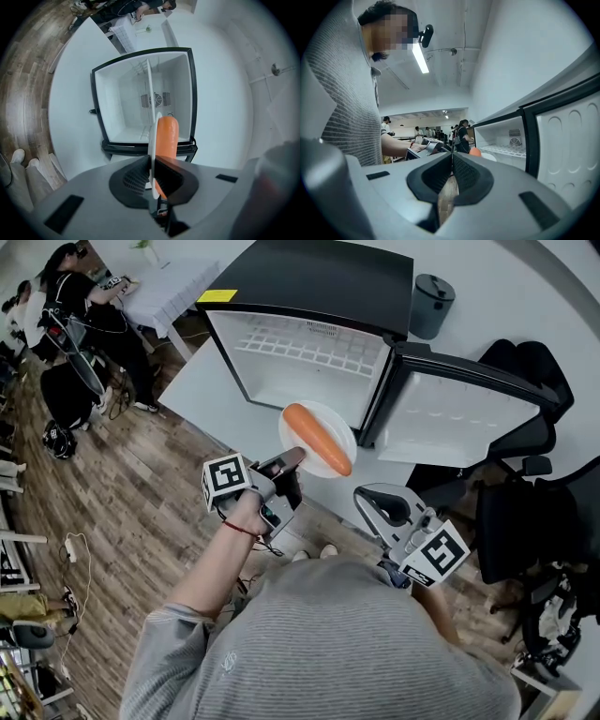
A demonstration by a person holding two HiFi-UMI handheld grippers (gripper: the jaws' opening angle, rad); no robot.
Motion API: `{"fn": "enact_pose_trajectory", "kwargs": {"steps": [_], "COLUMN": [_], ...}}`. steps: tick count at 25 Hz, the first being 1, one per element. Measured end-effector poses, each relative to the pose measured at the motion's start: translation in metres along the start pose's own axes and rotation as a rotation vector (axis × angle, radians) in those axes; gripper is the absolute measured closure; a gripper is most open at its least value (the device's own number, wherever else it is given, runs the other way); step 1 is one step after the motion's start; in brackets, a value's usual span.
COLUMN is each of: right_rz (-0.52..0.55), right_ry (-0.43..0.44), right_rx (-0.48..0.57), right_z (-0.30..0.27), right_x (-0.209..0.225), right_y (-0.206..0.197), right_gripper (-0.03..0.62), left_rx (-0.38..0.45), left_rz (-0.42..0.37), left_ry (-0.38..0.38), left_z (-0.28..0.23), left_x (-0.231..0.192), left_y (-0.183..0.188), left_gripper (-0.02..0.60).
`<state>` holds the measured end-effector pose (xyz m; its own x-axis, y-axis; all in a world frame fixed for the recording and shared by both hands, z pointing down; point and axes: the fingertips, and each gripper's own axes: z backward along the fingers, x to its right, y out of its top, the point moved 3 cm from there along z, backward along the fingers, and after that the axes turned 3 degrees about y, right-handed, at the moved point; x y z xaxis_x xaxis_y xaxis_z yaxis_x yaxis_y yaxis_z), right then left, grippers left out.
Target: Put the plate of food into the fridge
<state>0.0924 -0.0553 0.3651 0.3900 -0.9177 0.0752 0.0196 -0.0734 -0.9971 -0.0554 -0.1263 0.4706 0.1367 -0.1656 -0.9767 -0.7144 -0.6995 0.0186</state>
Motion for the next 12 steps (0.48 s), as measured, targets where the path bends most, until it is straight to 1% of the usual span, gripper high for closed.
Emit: {"fn": "enact_pose_trajectory", "kwargs": {"steps": [3,7,12], "right_rz": [0.002,0.000,-0.003], "right_ry": [0.005,0.004,0.006], "right_rx": [0.002,-0.003,-0.013], "right_z": [-0.004,-0.009,-0.015], "right_x": [0.002,0.006,0.010], "right_y": [0.001,0.001,-0.002], "right_gripper": [0.580,0.580,0.580], "left_rx": [-0.001,0.004,0.015], "left_rz": [-0.018,-0.007,-0.020], "left_ry": [0.001,-0.009,-0.008], "left_z": [-0.008,-0.020,-0.038], "left_x": [0.002,0.005,0.008], "left_y": [0.015,0.035,0.063], "left_gripper": [0.551,0.551,0.551]}}
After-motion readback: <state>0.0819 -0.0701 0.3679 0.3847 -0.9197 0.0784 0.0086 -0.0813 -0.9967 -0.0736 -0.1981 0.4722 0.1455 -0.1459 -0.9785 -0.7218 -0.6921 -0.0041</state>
